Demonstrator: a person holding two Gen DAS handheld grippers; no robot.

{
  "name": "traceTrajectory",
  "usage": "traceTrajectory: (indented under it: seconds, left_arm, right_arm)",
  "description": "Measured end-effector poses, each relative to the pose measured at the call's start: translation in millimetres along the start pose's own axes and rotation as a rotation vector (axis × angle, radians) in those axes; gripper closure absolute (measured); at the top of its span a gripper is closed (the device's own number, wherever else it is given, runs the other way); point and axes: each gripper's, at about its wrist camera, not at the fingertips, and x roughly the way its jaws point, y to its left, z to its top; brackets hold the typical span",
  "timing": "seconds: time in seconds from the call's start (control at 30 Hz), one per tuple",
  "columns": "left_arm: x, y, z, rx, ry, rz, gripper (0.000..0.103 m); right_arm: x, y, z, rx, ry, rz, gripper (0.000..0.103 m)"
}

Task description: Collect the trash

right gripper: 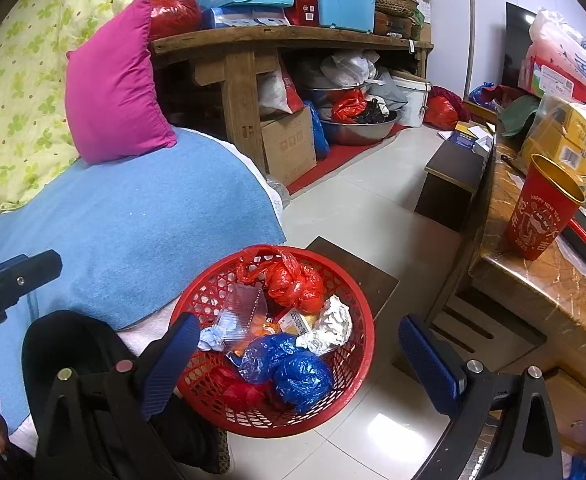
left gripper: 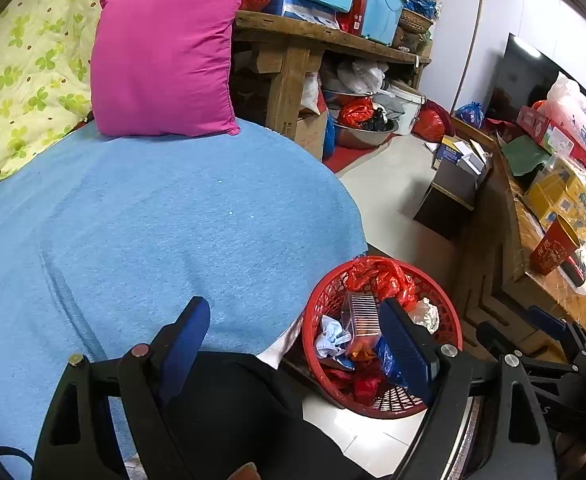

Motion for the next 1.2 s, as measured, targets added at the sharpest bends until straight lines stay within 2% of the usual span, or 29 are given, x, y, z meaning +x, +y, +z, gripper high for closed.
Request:
traceTrajectory:
  seconds: [0.6, 1.2]
  left_arm:
    - [-1.6, -6.3, 0.8, 0.017, -0.016, 0.015, 0.016]
    - [-0.1, -10.4, -2.7, 0.037, -0.014, 0.000, 0.016]
  right_arm:
    - [-2.3, -1.7, -0.8, 0.005, -0.003, -0.006, 0.002]
    - [-1.2, -0.7, -4.9, 0.011, 0.007, -0.008, 0.002]
